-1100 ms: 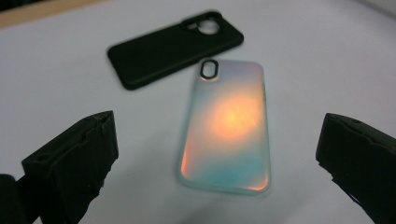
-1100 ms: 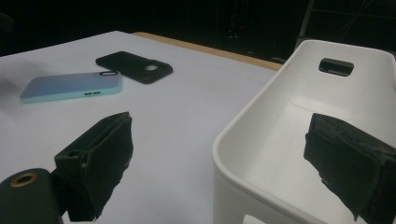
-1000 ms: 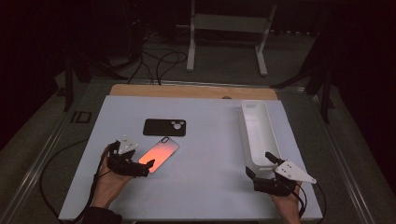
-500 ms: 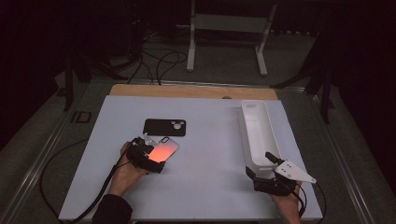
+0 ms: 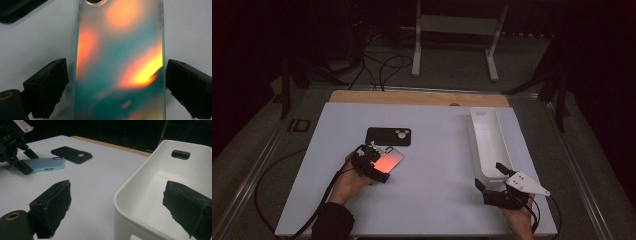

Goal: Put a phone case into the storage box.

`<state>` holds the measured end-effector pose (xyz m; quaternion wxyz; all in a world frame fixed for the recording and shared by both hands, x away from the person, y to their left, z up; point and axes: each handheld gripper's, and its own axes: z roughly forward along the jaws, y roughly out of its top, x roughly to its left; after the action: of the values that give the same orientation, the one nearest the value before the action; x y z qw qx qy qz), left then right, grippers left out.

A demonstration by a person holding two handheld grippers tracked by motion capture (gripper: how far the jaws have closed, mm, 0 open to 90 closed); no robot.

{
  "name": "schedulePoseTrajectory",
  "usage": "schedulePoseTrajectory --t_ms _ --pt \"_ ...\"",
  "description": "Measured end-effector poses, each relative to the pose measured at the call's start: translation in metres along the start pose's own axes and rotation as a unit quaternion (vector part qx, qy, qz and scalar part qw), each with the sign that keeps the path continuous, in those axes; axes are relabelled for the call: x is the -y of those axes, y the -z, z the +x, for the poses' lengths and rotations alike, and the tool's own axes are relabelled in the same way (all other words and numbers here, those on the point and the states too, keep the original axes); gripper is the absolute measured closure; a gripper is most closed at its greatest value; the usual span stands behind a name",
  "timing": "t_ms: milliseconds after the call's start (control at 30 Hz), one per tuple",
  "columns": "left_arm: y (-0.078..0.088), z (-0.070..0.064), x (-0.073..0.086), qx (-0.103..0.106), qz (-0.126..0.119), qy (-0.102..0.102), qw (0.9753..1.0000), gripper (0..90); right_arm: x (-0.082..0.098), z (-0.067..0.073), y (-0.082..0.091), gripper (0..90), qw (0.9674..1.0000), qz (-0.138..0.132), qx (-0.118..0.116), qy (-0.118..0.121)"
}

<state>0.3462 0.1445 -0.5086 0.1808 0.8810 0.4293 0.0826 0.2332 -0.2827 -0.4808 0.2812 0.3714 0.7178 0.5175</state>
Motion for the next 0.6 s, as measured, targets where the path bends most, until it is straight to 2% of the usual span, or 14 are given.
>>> schedulePoseTrajectory --t_ms 167,333,600 --pt "0.0001 -0.0001 -0.0044 0.000 0.018 -0.004 0.9998 6.9 -0.0001 -0.0001 -0.0002 7.8 1.0000 0.000 0.000 -0.001" --pt "0.0031 -0.0023 -0.0033 0.005 0.009 -0.014 0.9998 16.5 -0.0001 -0.0004 -0.0002 7.8 1.0000 0.000 0.000 -0.001" --pt "0.0044 -0.0031 0.0001 0.002 -0.006 -0.016 0.9999 17.1 -0.0004 -0.0004 -0.0007 7.8 1.0000 0.000 -0.002 -0.002"
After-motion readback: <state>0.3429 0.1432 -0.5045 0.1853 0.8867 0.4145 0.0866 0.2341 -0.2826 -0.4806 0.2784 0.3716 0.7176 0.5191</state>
